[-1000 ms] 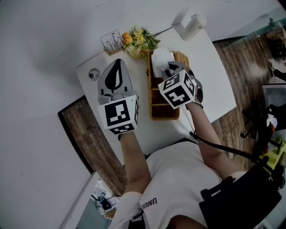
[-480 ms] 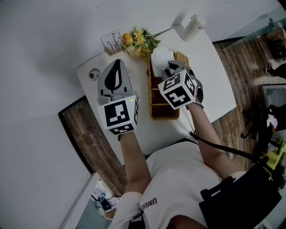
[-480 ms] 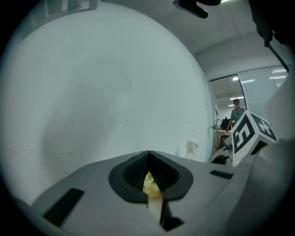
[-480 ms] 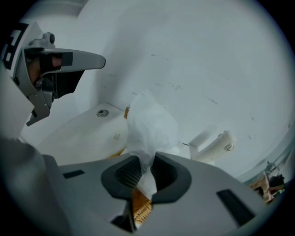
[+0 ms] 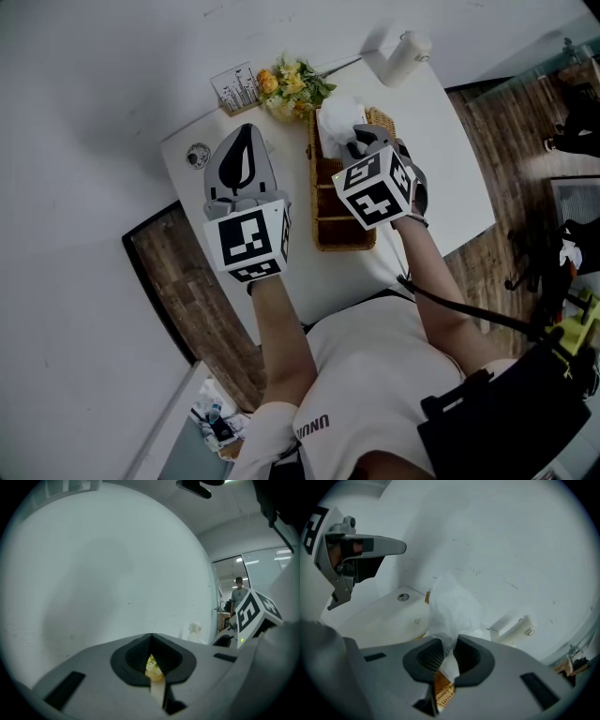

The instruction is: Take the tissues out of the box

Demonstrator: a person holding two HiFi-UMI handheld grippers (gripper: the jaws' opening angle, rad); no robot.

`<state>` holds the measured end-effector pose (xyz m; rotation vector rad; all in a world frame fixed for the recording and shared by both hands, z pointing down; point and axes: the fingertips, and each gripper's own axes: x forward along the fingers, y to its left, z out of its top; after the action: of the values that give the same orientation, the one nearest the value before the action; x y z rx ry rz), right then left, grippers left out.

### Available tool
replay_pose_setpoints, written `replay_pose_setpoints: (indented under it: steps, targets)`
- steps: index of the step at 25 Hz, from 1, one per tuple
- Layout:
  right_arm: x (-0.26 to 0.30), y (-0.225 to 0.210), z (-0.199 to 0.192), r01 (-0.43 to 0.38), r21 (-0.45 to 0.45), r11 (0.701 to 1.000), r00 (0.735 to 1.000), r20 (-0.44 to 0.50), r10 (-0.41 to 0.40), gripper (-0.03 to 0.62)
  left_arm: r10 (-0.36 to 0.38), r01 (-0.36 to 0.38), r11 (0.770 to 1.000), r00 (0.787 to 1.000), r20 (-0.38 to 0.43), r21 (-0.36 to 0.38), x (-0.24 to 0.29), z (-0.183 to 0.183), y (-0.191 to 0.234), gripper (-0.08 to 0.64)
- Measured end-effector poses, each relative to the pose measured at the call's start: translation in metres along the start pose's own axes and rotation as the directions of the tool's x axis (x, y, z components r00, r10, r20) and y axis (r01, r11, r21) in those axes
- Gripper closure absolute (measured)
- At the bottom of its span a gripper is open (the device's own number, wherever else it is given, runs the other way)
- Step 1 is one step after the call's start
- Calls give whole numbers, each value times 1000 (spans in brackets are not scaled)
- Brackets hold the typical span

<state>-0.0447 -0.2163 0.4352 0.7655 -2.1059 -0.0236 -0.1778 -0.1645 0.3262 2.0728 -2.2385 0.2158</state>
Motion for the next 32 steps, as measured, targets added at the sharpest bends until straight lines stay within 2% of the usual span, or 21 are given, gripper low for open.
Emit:
replay_pose_setpoints:
  steps: [32]
  targets:
    - [-11,-5,8,33,-14,999,999,32,-33,545,3,-3,1000,1000,5,1,-4,2,1,546]
